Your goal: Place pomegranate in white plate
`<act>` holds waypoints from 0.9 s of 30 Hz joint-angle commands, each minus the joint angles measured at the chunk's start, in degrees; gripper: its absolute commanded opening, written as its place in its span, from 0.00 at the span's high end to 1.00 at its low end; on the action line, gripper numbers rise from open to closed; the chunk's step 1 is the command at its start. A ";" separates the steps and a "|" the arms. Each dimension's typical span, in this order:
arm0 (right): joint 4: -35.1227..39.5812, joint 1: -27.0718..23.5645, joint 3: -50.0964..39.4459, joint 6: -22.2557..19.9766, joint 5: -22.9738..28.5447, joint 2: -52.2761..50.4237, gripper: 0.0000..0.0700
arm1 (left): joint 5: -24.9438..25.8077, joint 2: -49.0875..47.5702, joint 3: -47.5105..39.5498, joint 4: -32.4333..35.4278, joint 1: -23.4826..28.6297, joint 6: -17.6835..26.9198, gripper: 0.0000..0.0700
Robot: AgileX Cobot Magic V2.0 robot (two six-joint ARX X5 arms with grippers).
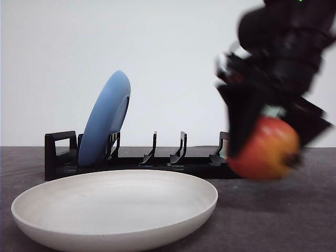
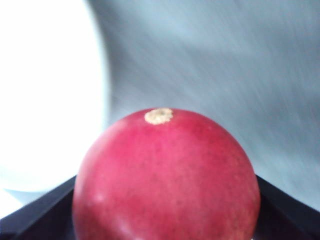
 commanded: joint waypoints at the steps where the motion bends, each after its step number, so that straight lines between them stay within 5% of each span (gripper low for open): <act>1: -0.14 3.15 3.51 1.31 -0.41 1.54 0.40 | -0.40 0.22 0.35 1.21 -0.74 -0.43 0.10; 13: 6.80 20.85 12.46 5.08 3.70 11.47 0.40 | -2.97 0.24 0.35 1.39 -0.74 1.29 0.10; 27: 8.58 23.28 12.46 5.15 5.21 16.76 0.39 | -3.01 0.24 0.35 1.40 -0.74 1.47 0.10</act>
